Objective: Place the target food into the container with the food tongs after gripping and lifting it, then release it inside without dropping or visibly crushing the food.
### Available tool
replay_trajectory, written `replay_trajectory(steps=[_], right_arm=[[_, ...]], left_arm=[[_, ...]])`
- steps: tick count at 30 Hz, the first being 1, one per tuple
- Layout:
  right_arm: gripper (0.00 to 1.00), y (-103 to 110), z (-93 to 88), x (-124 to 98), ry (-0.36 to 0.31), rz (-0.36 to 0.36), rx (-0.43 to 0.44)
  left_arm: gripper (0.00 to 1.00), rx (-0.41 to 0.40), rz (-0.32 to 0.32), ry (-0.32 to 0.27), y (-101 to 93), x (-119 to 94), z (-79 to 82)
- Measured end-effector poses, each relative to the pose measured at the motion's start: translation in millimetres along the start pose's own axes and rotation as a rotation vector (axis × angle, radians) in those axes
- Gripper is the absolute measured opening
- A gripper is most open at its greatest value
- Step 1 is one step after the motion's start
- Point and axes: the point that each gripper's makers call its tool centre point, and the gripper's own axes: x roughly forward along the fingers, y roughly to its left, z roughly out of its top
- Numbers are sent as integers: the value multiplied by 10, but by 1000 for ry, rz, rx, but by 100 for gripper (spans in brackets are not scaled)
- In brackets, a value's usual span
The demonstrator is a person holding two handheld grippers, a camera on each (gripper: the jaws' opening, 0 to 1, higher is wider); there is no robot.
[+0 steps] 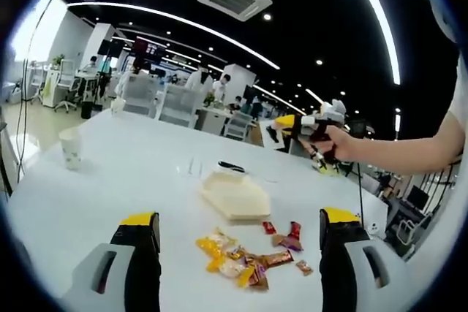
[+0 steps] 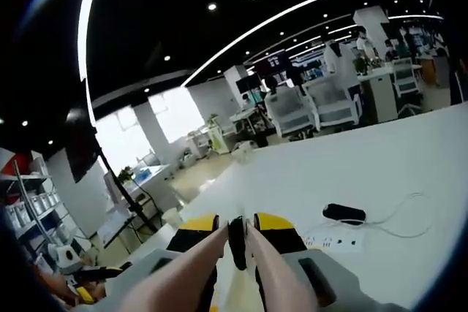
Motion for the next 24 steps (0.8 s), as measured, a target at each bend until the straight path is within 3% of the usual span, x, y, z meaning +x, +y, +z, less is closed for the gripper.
replay_trajectory(steps=[9, 24], right_arm=[[18, -78, 37, 105, -17, -2, 47], [19, 67, 11, 222, -11, 12, 66]], left_arm=[[90, -3, 28, 6, 45, -92, -46], [89, -10, 60, 6, 129, -114, -40]])
